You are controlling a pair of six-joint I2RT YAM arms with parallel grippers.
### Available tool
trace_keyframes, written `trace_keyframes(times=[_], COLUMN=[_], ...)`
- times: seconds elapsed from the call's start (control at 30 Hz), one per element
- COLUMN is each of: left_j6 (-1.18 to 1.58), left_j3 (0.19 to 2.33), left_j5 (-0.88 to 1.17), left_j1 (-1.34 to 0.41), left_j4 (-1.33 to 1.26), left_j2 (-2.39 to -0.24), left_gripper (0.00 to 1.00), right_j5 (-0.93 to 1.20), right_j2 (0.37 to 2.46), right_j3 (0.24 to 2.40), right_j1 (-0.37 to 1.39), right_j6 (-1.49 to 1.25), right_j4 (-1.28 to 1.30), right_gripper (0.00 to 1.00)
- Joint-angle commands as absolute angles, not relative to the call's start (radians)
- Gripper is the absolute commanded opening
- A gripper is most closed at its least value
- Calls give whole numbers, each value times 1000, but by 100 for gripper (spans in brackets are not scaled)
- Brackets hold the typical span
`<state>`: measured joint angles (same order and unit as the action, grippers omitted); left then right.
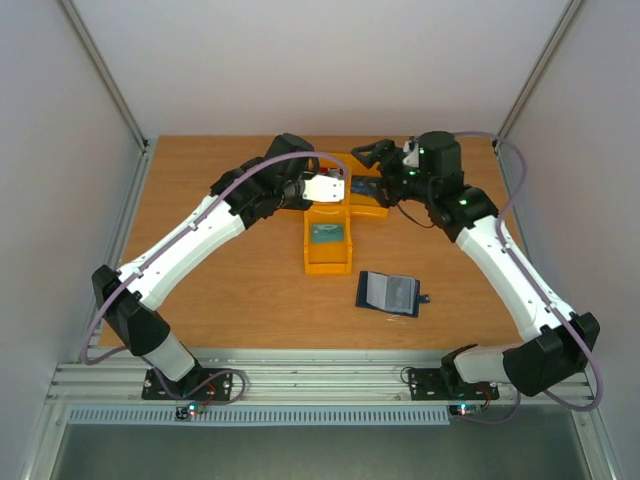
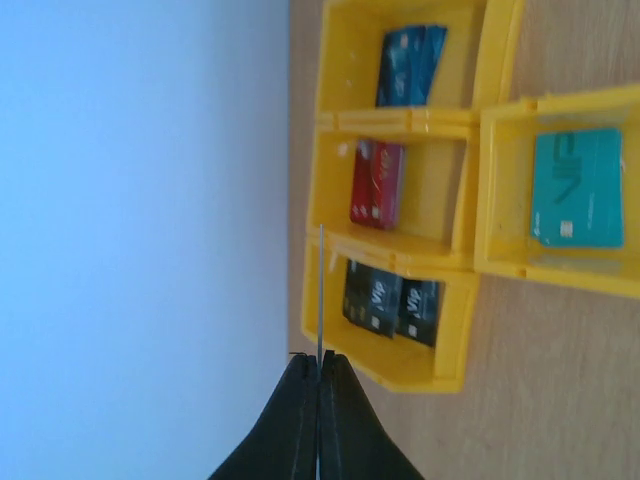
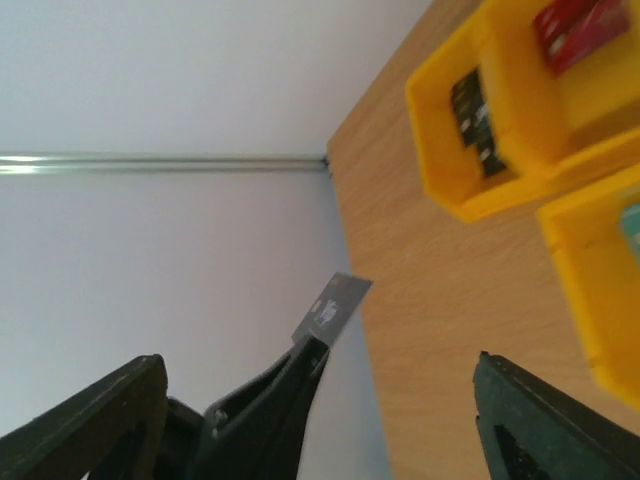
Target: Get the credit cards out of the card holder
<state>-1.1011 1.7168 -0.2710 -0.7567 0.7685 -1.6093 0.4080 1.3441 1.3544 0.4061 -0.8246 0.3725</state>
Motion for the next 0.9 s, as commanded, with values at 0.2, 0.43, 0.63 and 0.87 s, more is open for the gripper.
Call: trace_keyframes(times=[0.2,0.43,0.63,0.87], left_j6=[-1184,-1143,-1127,-1147], left_j3=[1649,1820,1918,1992], left_j5=[-178,-201,-178,-189], left_j1=[-565,-484,-455,-443], left_j4=[641,628,624,573], left_j2=[-1750,-1975,-2109,-2229], left_gripper=[0,0,0,0], right_j5=[284,308,372,408], right_j2=[1267,1290,1350,1401], right_j3=[1501,1494,1493,1497], right_j1=[271,201,156,131], right_j6=[-401,-323,-316,-309], right_j4=[745,777,775,769], right_gripper=[99,98,99,99])
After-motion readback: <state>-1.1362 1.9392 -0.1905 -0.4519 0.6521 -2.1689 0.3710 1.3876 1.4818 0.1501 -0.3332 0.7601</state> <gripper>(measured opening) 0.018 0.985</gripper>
